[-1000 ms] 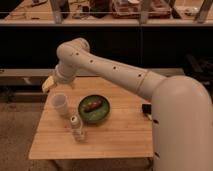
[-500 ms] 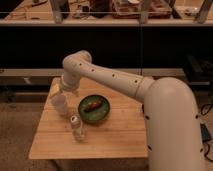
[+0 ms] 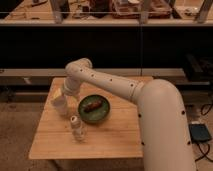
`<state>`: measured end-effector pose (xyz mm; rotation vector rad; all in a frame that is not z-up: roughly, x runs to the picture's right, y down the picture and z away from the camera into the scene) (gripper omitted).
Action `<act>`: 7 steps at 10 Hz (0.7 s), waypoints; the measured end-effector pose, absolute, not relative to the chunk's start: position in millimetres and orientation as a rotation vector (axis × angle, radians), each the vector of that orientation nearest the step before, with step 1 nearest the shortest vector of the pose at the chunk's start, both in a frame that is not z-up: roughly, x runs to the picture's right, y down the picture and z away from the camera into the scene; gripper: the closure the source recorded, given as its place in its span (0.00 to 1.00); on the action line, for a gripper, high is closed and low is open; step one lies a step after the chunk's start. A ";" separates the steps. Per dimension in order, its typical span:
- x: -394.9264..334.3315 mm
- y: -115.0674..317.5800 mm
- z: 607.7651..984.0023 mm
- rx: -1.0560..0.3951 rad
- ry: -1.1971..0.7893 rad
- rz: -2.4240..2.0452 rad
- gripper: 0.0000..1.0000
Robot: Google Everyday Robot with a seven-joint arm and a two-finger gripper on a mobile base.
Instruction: Pick up the ceramic cup
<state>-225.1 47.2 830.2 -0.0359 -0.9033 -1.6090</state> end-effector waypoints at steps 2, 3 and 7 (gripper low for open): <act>-227.9 43.6 843.2 -0.034 -0.883 -1.621 0.30; -231.5 43.3 850.5 -0.039 -0.872 -1.634 0.42; -239.0 56.8 861.5 -0.105 -0.852 -1.710 0.80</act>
